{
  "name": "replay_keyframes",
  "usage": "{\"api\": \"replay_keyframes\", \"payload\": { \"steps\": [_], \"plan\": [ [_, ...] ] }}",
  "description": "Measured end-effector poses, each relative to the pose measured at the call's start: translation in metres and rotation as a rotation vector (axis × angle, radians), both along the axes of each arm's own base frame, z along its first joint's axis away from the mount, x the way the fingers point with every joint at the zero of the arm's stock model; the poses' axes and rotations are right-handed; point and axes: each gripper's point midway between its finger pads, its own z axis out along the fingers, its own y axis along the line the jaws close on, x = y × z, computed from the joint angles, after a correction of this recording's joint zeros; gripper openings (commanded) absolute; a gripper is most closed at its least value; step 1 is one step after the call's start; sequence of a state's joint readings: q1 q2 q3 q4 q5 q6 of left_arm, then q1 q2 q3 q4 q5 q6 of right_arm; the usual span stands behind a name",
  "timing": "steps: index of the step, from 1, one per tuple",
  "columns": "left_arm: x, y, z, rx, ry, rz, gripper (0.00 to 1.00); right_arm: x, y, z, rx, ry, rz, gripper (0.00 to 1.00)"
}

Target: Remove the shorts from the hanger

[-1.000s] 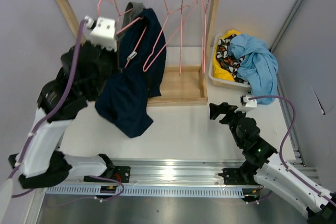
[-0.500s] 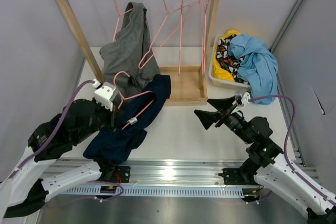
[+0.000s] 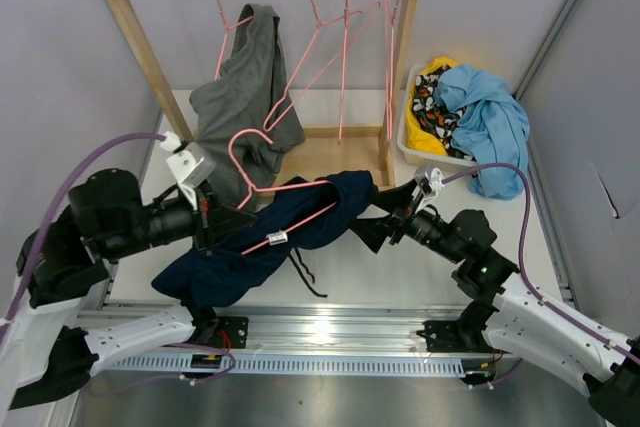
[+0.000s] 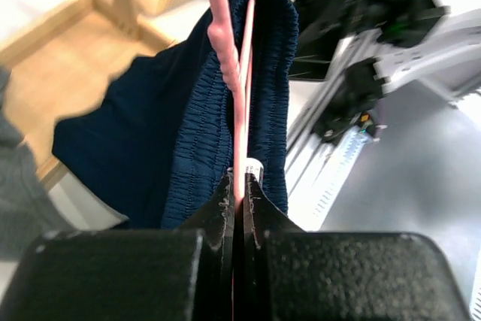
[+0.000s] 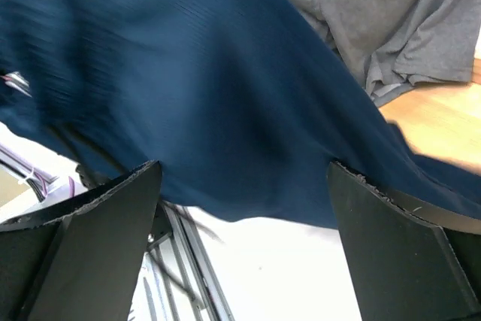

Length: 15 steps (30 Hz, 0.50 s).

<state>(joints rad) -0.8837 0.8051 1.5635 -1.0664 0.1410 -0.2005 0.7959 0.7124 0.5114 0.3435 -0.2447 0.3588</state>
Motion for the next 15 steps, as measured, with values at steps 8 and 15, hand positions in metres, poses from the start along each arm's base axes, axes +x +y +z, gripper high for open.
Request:
{"api": "replay_keyframes", "payload": {
  "steps": [8,15],
  "plan": [
    [-0.022,0.003,0.023,-0.074,-0.027,-0.087,0.0,0.001,0.003,0.006,0.024,-0.014,0.0,1.0],
    [-0.032,-0.001,0.025,-0.09,-0.011,-0.139,0.0,0.009,0.001,0.013,0.047,-0.033,-0.038,0.51]
  ]
}}
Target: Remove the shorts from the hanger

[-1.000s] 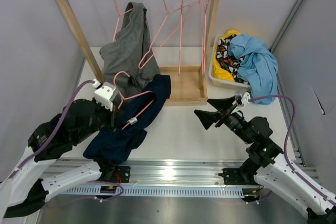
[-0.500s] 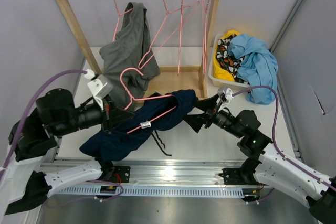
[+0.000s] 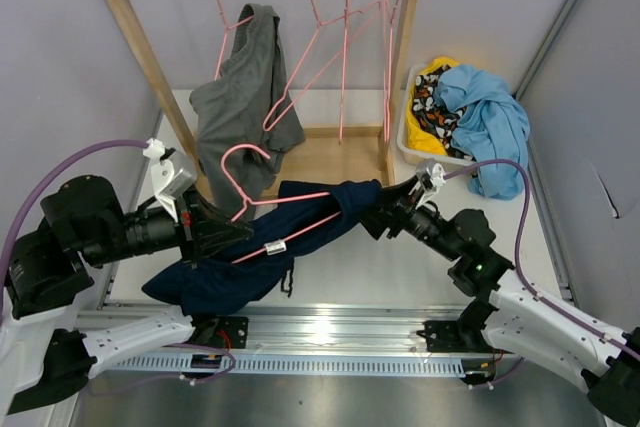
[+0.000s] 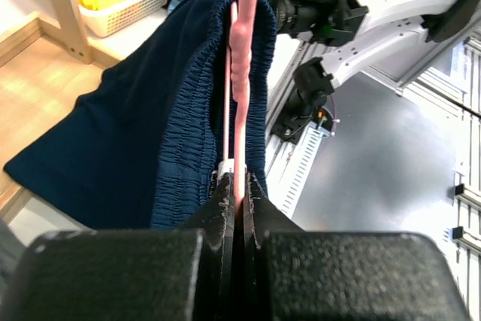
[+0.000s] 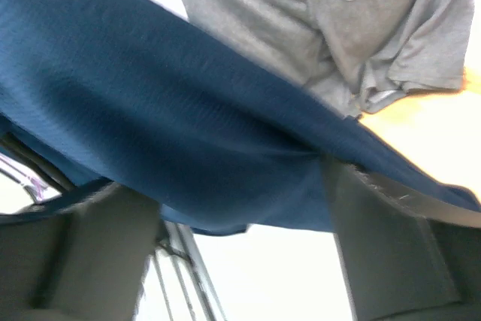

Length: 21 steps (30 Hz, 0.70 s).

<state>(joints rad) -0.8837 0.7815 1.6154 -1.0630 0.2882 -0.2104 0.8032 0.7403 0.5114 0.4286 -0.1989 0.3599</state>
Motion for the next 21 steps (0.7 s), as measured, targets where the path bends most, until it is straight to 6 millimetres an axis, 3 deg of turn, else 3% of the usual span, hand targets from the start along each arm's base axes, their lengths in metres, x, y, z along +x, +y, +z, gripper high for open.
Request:
{"api": "replay_keyframes", "payload": {
  "steps": [1,2,7,10,13,18,21],
  "plan": [
    [-0.001,-0.001,0.0,-0.004,0.0,-0.008,0.0,0.002,0.001,0.002,0.004,-0.01,-0.005,0.22],
    [-0.002,-0.001,0.0,-0.007,0.0,-0.013,0.0,0.004,0.002,0.003,0.012,-0.015,-0.007,0.0],
    [-0.001,-0.002,-0.005,-0.001,0.014,-0.009,0.0,0.016,0.01,-0.002,0.019,0.009,-0.032,0.0],
    [0.002,-0.001,-0.008,0.01,0.018,0.008,0.0,0.026,0.0,0.003,0.034,0.004,-0.111,0.0],
    [0.004,0.0,-0.01,0.018,0.02,0.023,0.0,0.035,-0.026,0.022,0.077,-0.031,-0.236,0.0],
    [0.007,0.001,-0.023,0.04,0.04,0.043,0.0,0.058,-0.091,0.064,0.153,-0.1,-0.442,0.0],
    [0.012,-0.003,-0.03,0.051,0.054,0.053,0.0,0.071,-0.125,0.078,0.179,-0.1,-0.532,0.0]
  ]
}}
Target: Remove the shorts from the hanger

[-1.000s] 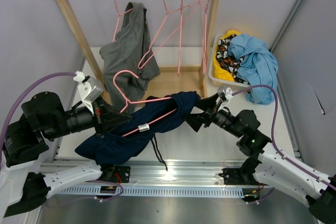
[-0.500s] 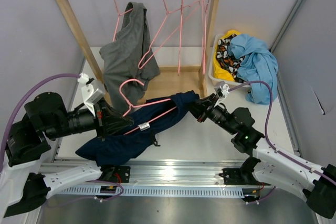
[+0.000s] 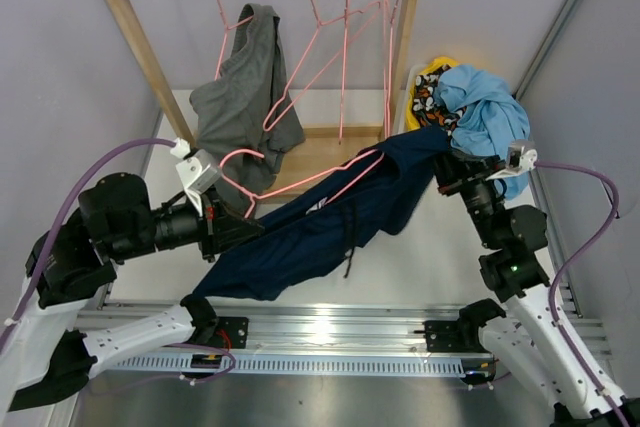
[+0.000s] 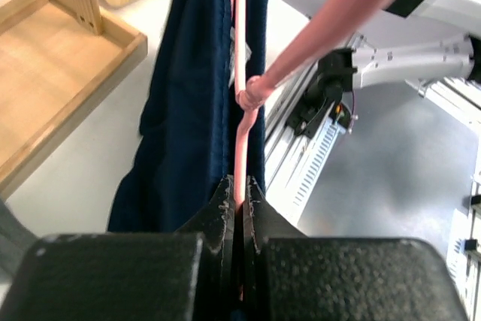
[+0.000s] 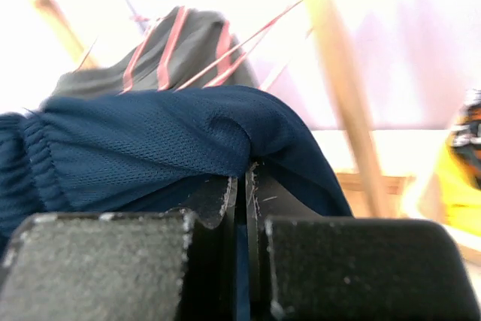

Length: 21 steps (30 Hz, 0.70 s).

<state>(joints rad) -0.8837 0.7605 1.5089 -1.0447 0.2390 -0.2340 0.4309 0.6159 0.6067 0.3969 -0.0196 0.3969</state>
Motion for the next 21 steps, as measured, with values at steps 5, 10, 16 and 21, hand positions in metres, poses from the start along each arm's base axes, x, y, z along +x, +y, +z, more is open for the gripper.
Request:
{"api": "replay_keyframes", "payload": {
  "steps": [5,10,16,21],
  "plan": [
    [0.004,-0.003,0.011,-0.049,-0.027,0.013,0.0,0.014,-0.027,-0.009,0.034,0.068,-0.037,0.0],
    [0.004,0.003,0.016,-0.068,-0.041,0.039,0.0,0.014,-0.025,-0.021,0.052,0.123,0.006,0.0],
    [0.011,0.007,0.019,-0.088,-0.052,0.091,0.0,0.004,-0.009,-0.04,0.063,0.161,0.117,0.0],
    [0.044,0.0,0.008,-0.135,-0.097,0.216,0.0,-0.031,0.052,-0.077,0.011,0.201,0.308,0.0]
  ]
}}
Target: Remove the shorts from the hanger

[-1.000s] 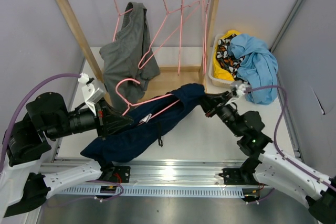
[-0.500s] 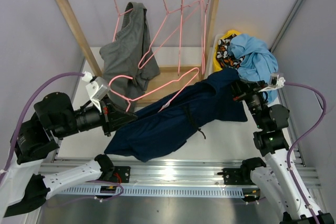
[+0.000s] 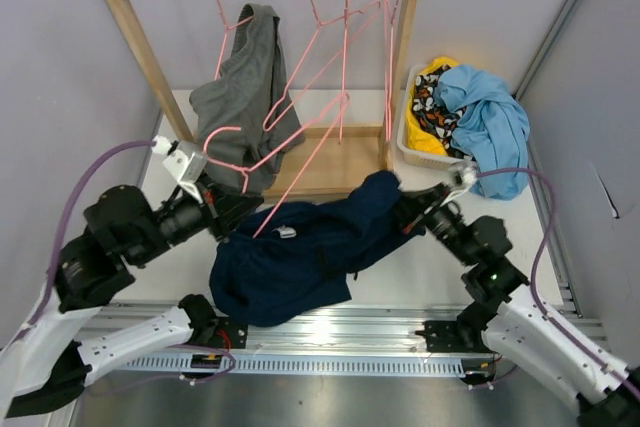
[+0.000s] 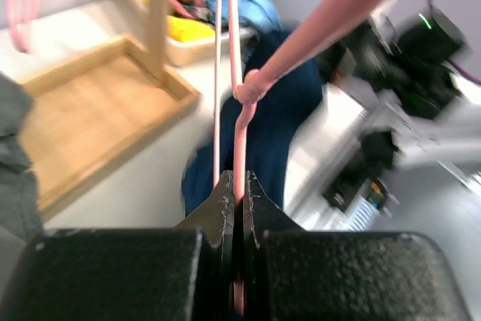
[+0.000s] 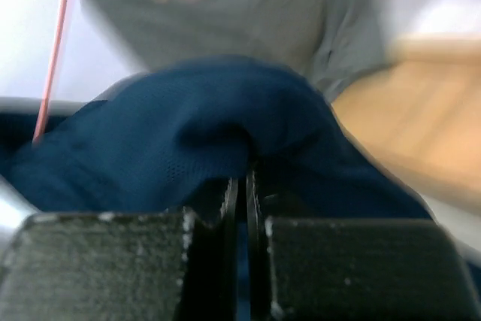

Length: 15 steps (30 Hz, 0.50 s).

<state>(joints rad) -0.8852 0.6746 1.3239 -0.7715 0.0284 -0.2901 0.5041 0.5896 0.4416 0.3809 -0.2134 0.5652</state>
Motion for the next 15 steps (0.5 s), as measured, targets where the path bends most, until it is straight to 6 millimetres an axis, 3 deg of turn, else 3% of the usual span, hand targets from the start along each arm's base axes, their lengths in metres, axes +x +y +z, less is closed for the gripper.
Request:
{"api": "replay_keyframes", "payload": {
  "steps": [4,8,12,15],
  "plan": [
    [0.04,-0.011,-0.005,-0.028,-0.04,0.137,0.0,-0.049,0.055,-0.025,-0.093,0.004,0.169,0.0],
    [0.076,-0.026,0.002,-0.092,-0.091,0.243,0.0,-0.086,0.084,-0.034,-0.151,-0.026,0.27,0.0],
    [0.089,-0.035,0.007,-0.104,-0.091,0.272,0.0,-0.097,0.093,-0.048,-0.233,-0.031,0.254,0.0],
    [0.087,-0.027,0.02,-0.095,-0.081,0.289,0.0,-0.08,0.074,-0.037,-0.282,-0.048,0.122,0.0]
  ]
}}
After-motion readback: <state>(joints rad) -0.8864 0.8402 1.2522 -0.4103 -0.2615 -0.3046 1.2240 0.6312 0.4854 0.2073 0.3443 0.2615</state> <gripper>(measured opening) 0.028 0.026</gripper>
